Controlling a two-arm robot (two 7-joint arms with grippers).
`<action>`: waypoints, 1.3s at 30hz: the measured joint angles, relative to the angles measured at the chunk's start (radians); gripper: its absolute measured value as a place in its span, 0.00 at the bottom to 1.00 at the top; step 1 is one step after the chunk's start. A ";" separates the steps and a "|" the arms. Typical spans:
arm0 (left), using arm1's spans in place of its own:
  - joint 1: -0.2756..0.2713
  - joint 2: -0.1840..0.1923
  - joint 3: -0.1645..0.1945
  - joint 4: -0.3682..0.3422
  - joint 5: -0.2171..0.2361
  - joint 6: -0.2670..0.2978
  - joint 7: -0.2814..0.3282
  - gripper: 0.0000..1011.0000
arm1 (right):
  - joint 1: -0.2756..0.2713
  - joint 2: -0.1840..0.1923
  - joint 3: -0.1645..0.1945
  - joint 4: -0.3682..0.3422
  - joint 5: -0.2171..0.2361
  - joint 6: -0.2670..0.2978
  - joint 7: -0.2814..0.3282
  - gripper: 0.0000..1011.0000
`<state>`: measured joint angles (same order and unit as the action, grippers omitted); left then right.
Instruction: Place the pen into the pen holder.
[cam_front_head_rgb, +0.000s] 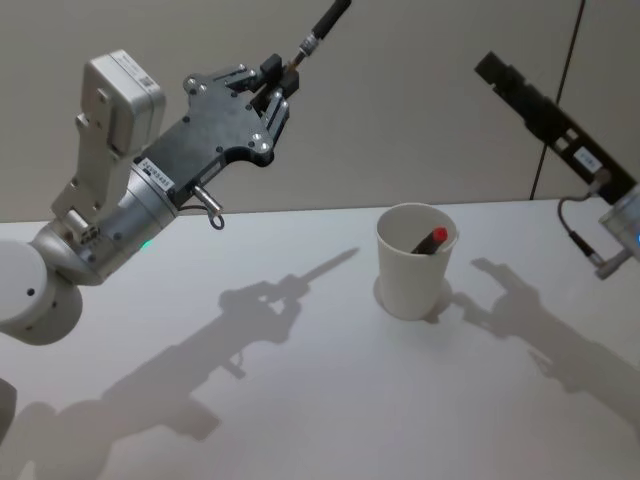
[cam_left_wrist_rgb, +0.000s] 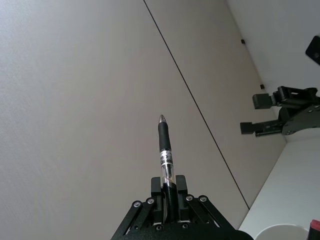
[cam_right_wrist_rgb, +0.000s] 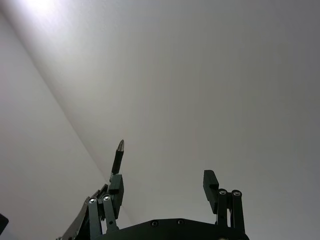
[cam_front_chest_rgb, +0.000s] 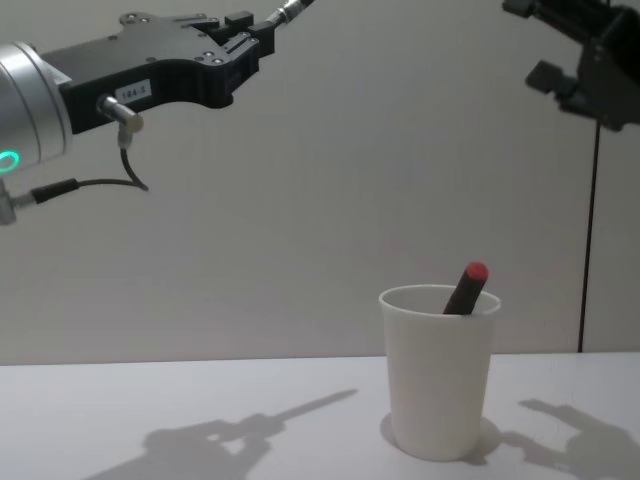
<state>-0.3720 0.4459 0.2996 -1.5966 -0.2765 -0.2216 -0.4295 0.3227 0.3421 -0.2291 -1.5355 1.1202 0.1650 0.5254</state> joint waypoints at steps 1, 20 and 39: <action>0.000 0.000 0.000 0.000 0.000 0.000 0.000 0.17 | 0.000 0.000 0.000 0.000 0.000 0.000 0.000 0.99; -0.010 -0.030 0.019 0.037 -0.015 -0.004 -0.035 0.17 | 0.058 -0.130 -0.081 0.091 0.276 0.152 -0.140 0.99; -0.015 -0.033 0.020 0.050 -0.027 0.003 -0.052 0.17 | 0.138 -0.228 -0.145 0.190 0.362 0.186 -0.147 0.99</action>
<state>-0.3869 0.4124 0.3200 -1.5465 -0.3036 -0.2186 -0.4815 0.4606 0.1141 -0.3738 -1.3456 1.4824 0.3513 0.3784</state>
